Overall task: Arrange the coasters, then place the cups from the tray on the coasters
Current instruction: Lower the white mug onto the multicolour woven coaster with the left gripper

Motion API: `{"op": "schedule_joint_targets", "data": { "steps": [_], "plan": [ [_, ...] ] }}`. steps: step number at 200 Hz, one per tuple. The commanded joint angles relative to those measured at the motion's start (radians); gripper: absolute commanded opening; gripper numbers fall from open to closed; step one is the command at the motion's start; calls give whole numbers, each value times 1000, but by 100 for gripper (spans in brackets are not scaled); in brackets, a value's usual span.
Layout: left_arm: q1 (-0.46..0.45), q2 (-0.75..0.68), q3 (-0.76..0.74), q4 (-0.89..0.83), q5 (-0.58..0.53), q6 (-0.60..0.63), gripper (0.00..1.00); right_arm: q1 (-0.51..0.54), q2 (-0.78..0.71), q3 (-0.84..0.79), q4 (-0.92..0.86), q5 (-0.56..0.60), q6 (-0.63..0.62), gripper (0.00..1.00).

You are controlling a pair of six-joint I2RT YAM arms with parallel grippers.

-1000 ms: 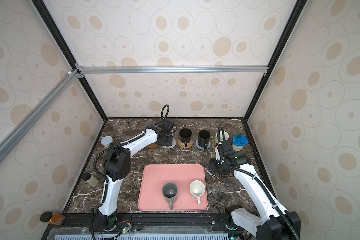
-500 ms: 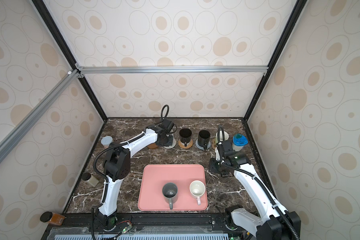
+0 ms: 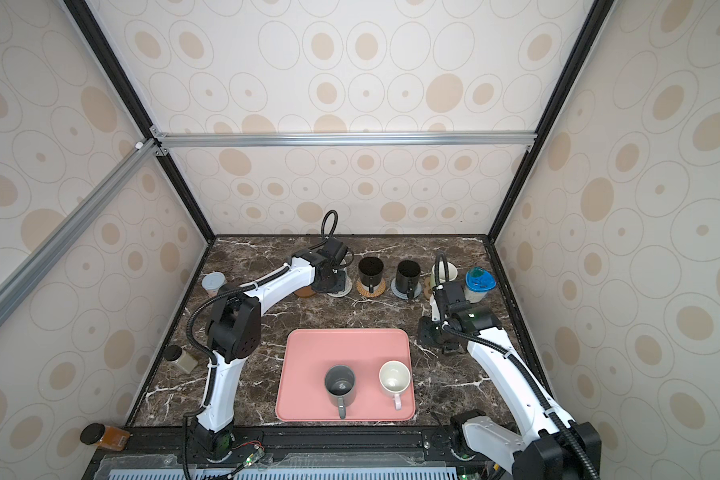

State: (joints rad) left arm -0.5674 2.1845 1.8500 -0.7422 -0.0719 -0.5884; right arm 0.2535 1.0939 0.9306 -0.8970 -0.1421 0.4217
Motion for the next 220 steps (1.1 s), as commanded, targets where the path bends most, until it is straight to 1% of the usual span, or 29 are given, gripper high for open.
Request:
{"op": "schedule_joint_targets", "data": {
  "steps": [1, 30, 56, 134, 163, 182, 220],
  "plan": [
    [10, 4, 3, 32, -15, -16, 7, 5, 2, -15, -10, -2, -6, 49],
    [8, 11, -7, 34, -14, -16, 7, 5, -1, -16, -10, -2, -6, 49],
    [8, 9, -13, 43, -7, -20, 10, 5, -5, -18, -11, 1, -4, 49],
    [9, -2, -23, 49, -4, -24, 27, 6, -4, -15, -11, -1, 0, 49],
    [5, -7, -25, 48, -2, -25, 32, 6, -2, -16, -11, -2, 0, 49],
    [2, -15, -26, 50, 0, -27, 34, 5, -2, -15, -10, -2, 1, 49],
    [-4, -29, -23, 59, 17, -31, 34, 5, 1, -15, -6, -4, 2, 49]
  ]
}}
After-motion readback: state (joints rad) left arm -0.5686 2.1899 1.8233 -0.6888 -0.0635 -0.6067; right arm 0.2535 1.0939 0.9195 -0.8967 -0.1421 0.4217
